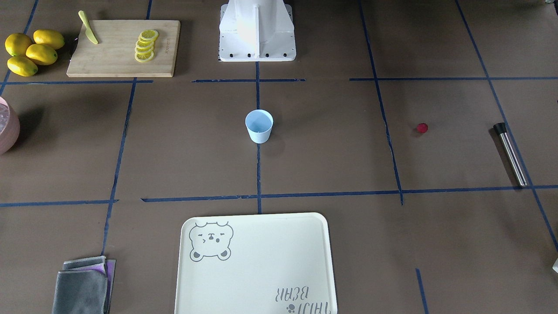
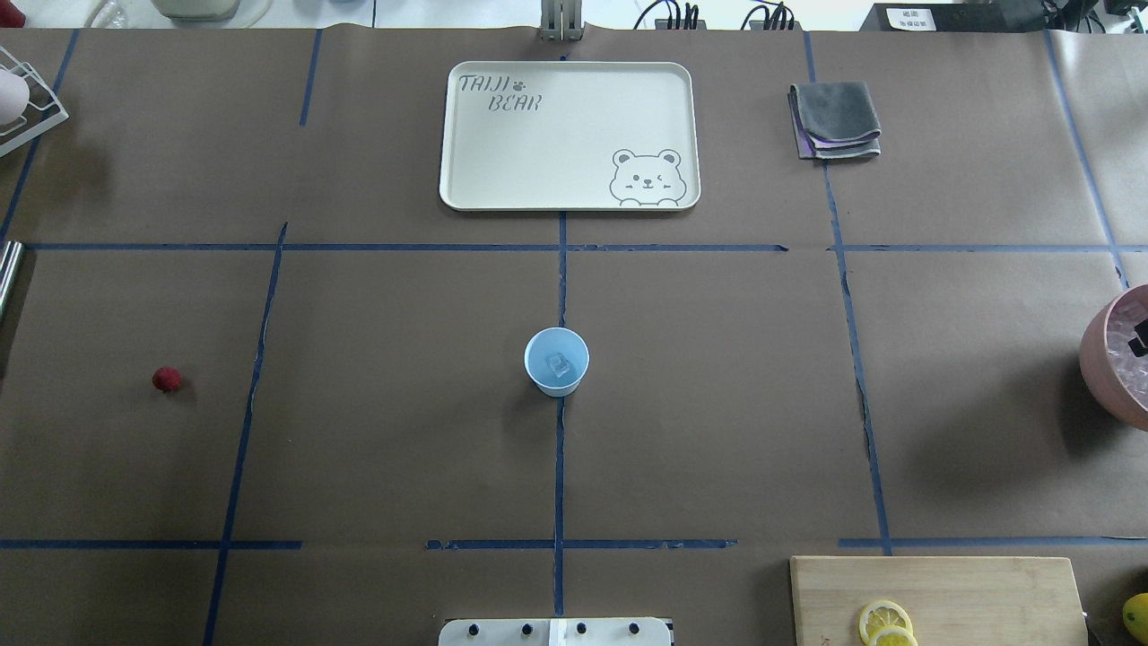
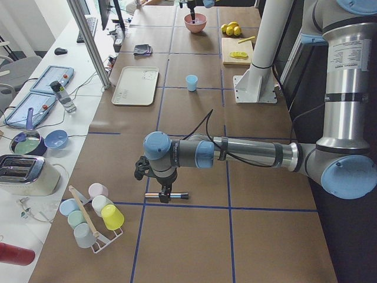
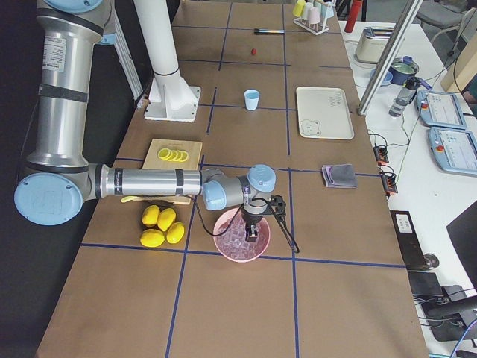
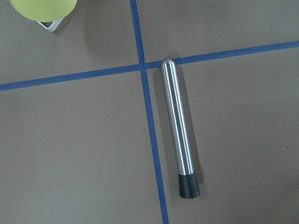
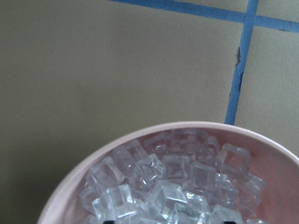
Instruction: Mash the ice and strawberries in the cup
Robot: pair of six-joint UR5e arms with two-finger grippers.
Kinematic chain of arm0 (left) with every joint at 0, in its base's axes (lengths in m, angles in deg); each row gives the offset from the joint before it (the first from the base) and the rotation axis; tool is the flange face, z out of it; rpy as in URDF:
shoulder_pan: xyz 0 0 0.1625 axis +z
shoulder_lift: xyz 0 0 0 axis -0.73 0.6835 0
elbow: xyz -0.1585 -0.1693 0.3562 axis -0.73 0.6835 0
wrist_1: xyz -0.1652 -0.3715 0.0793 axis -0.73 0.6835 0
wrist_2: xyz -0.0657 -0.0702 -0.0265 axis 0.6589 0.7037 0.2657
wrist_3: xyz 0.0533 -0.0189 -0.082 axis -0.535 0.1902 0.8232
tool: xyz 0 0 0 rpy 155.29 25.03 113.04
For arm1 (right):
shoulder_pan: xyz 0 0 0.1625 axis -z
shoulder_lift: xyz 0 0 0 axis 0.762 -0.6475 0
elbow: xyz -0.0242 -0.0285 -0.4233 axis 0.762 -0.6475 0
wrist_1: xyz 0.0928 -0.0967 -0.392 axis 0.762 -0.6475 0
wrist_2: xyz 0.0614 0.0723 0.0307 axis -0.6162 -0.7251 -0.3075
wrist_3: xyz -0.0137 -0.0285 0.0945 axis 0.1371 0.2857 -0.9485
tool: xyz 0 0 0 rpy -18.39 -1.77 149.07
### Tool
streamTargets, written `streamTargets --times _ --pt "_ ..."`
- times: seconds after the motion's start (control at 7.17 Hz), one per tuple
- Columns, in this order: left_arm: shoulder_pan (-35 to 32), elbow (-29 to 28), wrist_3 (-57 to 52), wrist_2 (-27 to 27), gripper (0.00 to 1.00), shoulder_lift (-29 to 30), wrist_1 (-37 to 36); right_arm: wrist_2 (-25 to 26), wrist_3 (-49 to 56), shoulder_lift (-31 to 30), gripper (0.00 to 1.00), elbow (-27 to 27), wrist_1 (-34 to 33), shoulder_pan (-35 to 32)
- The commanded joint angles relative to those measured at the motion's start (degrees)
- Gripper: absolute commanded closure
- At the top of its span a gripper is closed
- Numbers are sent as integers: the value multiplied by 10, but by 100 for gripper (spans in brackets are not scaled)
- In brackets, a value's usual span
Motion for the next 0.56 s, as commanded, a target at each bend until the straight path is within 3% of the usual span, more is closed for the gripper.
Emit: streamTargets --times 0.0,0.28,0.42 --pt "0 1 0 0 0 1 0 0 1 -1 79 -4 0 0" --pt "0 2 0 0 0 1 0 0 0 -3 98 -2 0 -2" --pt "0 6 1 0 0 1 0 -2 1 1 99 5 0 -2"
